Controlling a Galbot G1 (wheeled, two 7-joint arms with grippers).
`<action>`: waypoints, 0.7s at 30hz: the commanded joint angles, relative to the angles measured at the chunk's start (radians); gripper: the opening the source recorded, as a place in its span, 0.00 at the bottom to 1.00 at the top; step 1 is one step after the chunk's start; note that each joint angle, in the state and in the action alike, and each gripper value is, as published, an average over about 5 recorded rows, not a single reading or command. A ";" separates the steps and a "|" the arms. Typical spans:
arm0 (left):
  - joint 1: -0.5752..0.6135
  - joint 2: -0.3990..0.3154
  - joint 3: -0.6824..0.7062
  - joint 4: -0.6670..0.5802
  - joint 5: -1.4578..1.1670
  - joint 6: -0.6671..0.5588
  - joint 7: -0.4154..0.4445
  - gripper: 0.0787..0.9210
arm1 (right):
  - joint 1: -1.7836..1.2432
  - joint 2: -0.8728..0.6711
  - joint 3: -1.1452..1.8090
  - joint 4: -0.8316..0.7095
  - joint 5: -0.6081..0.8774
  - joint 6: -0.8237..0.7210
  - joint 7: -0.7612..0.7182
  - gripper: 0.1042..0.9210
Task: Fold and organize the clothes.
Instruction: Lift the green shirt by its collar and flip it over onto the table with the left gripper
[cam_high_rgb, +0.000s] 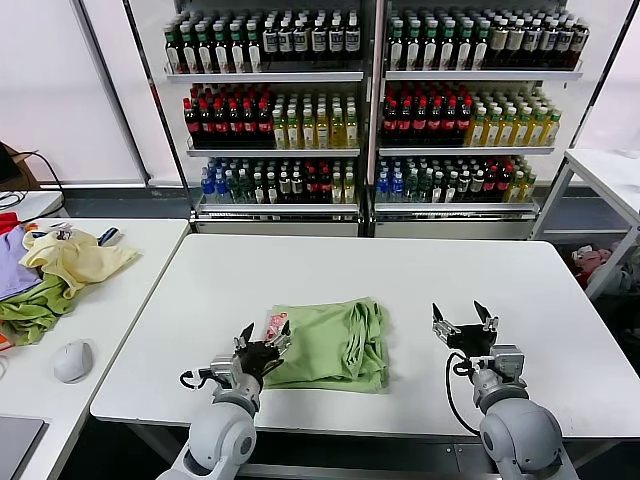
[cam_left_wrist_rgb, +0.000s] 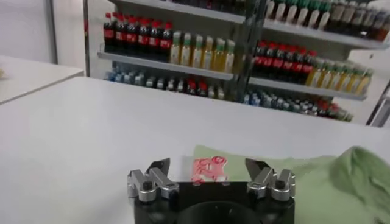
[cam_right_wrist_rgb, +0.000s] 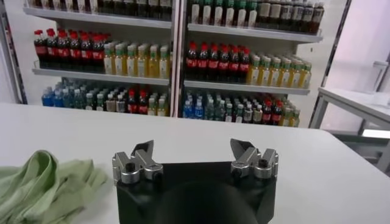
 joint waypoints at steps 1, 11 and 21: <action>0.006 -0.004 0.018 0.080 0.087 0.014 -0.017 0.74 | 0.006 -0.003 0.000 -0.003 0.001 -0.001 0.000 0.88; 0.017 -0.021 0.039 0.110 0.100 0.007 0.022 0.40 | 0.021 -0.006 -0.010 -0.004 0.004 -0.005 0.001 0.88; 0.034 -0.026 -0.053 0.036 -0.161 -0.036 0.053 0.06 | 0.033 -0.015 -0.018 -0.005 0.017 -0.005 0.001 0.88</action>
